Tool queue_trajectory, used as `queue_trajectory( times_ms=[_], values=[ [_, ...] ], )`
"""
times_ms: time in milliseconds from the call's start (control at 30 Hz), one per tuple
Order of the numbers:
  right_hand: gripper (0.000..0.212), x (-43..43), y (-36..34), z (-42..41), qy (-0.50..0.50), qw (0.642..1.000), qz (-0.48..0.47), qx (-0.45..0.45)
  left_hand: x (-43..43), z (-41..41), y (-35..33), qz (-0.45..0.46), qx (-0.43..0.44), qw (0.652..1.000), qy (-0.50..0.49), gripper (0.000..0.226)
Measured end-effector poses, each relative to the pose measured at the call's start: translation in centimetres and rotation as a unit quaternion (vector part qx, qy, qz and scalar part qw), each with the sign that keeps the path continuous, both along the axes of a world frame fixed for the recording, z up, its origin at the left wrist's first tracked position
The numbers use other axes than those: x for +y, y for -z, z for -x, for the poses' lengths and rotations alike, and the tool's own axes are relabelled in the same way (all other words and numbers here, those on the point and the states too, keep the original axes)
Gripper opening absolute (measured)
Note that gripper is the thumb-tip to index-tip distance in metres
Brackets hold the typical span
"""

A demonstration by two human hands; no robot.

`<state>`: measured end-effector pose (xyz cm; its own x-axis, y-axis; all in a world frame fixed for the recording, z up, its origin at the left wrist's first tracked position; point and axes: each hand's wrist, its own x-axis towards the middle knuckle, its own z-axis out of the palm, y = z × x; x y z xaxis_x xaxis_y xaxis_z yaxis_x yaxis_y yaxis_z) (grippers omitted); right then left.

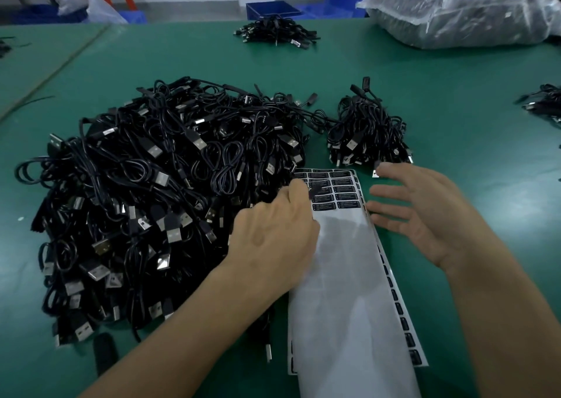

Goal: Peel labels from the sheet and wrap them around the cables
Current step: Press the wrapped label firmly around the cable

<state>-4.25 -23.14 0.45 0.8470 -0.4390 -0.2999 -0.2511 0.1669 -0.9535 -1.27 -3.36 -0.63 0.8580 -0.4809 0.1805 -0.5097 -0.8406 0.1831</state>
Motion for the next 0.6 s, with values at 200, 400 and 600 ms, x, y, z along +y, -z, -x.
queue_trajectory(
  times_ms=[200, 400, 600],
  values=[
    [0.016, 0.2, 0.3, 0.1, -0.016, 0.998, 0.063, 0.021, -0.5, -0.3, 0.7, 0.044, 0.025, 0.999, 0.012, 0.042],
    [0.029, 0.4, 1.1, -0.2, -0.036, 0.992, 0.117, 0.038, -0.4, -0.6, 1.6, 0.079, 0.022, 0.996, 0.020, 0.050],
    [0.053, 0.2, 1.6, -0.2, -0.017, 0.991, 0.128, 0.022, -0.4, -1.5, 2.1, 0.115, 0.056, 0.992, -0.008, 0.050]
  ],
)
